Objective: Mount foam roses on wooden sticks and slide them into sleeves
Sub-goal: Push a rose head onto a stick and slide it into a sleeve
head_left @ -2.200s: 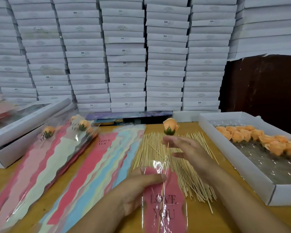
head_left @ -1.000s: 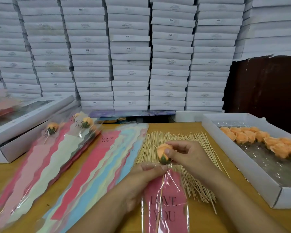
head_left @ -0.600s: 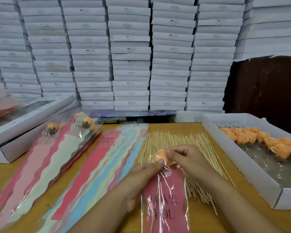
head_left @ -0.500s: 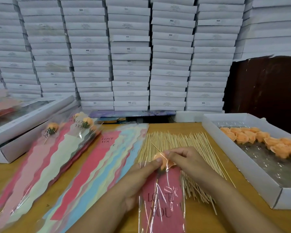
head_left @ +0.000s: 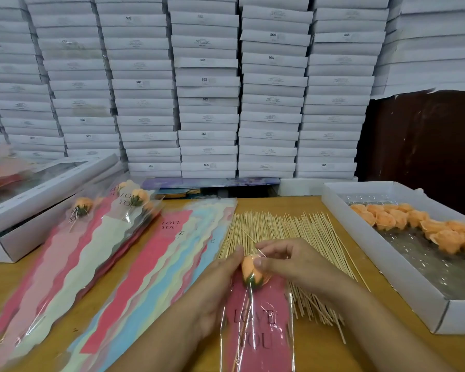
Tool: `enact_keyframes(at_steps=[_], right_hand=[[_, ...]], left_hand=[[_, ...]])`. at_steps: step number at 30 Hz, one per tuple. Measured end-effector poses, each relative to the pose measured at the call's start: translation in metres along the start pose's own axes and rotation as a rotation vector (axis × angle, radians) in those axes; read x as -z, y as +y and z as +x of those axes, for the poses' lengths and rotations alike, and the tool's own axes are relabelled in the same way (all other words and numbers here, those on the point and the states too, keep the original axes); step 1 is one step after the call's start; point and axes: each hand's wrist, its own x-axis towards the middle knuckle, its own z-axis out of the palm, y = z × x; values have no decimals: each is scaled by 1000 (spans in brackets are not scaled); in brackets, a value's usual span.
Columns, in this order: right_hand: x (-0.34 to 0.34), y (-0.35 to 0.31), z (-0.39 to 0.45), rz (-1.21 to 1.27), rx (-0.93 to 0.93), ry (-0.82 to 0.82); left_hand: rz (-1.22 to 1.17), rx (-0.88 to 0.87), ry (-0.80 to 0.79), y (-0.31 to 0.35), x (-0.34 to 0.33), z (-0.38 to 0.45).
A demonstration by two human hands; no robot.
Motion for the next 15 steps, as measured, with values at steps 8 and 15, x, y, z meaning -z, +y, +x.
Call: enact_keyframes(at_steps=[8, 15], right_hand=[[-9, -9, -8, -41, -48, -243], [-9, -6, -5, -54, -64, -257]], left_hand=[[41, -57, -6, 0, -1, -1], [43, -62, -3, 0, -3, -4]])
